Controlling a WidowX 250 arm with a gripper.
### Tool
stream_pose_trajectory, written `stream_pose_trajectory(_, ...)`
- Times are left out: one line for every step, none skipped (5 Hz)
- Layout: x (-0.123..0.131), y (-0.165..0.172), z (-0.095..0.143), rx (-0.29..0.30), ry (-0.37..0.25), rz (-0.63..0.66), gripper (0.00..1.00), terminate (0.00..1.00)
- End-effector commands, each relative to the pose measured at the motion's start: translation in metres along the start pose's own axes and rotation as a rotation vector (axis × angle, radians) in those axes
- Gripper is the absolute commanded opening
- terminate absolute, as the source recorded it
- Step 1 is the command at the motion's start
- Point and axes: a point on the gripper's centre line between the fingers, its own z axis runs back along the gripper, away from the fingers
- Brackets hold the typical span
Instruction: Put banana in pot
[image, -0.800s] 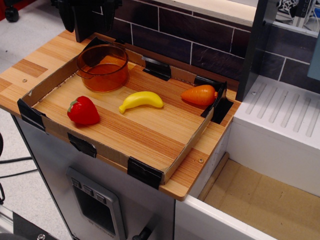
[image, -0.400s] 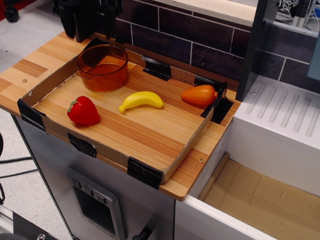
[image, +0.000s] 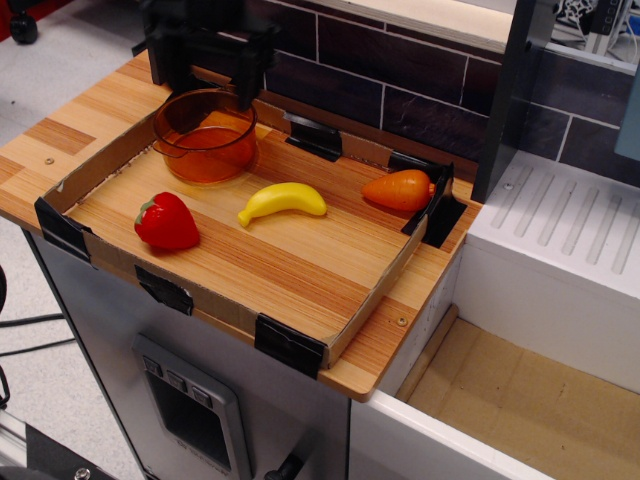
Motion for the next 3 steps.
stream_pose_trajectory(-0.008,-0.025,0.025,0.004,-0.109,-0.467,1.00,0.00)
stream_pose_trajectory(-0.013,-0.037,0.021,-0.019,-0.080,-0.668,1.00,0.00)
stream_pose_trajectory(-0.016,-0.045,0.012,-0.103,-0.028,-0.830,1.00,0.00)
